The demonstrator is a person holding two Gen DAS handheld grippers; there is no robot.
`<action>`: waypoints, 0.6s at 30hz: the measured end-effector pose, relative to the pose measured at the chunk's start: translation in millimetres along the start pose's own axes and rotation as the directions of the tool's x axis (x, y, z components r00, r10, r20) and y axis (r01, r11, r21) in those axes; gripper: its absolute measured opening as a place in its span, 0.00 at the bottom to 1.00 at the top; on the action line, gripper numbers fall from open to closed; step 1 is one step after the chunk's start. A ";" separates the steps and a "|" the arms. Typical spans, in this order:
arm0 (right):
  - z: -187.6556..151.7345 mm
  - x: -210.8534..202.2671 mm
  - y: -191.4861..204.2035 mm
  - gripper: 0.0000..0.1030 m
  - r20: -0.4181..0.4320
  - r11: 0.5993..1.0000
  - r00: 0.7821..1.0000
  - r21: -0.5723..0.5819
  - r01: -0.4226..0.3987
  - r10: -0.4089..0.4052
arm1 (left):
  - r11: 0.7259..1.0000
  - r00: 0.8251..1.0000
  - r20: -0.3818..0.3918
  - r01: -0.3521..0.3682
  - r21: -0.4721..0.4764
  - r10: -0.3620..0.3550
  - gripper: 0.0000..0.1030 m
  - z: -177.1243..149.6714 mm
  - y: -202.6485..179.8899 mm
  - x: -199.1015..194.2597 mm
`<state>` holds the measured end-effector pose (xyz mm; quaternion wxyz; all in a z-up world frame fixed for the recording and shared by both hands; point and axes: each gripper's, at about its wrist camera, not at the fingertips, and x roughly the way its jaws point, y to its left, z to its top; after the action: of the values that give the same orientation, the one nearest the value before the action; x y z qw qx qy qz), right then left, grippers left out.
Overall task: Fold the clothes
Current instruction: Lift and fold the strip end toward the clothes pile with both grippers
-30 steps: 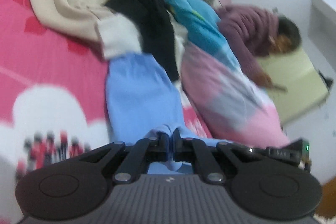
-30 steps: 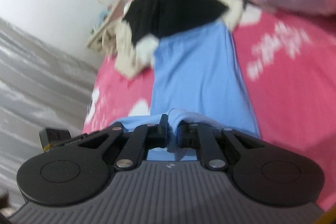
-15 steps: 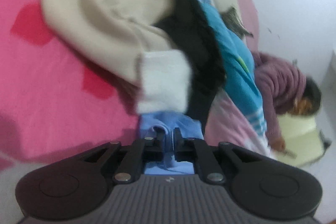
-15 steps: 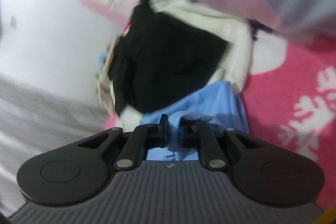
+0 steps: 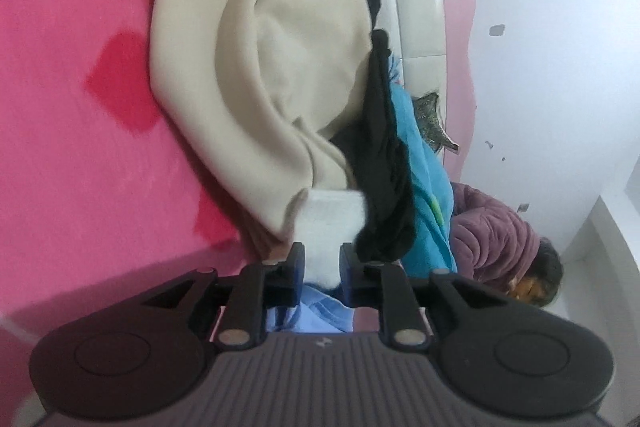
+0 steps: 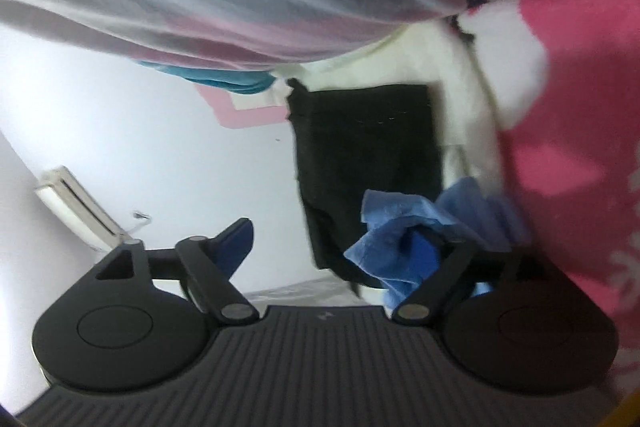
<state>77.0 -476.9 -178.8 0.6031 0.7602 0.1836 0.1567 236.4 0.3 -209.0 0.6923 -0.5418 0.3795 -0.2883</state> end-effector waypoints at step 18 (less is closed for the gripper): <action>2.7 15.3 -2.3 0.88 0.072 0.999 0.997 0.032 0.013 -0.016 | 0.815 0.941 -0.189 -0.129 0.565 0.280 0.21 -55.6 -72.8 75.4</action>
<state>91.5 -471.6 -181.4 0.5983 0.7735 0.1699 0.1219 231.9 -108.4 -161.4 0.7880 -0.2347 0.4266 -0.3767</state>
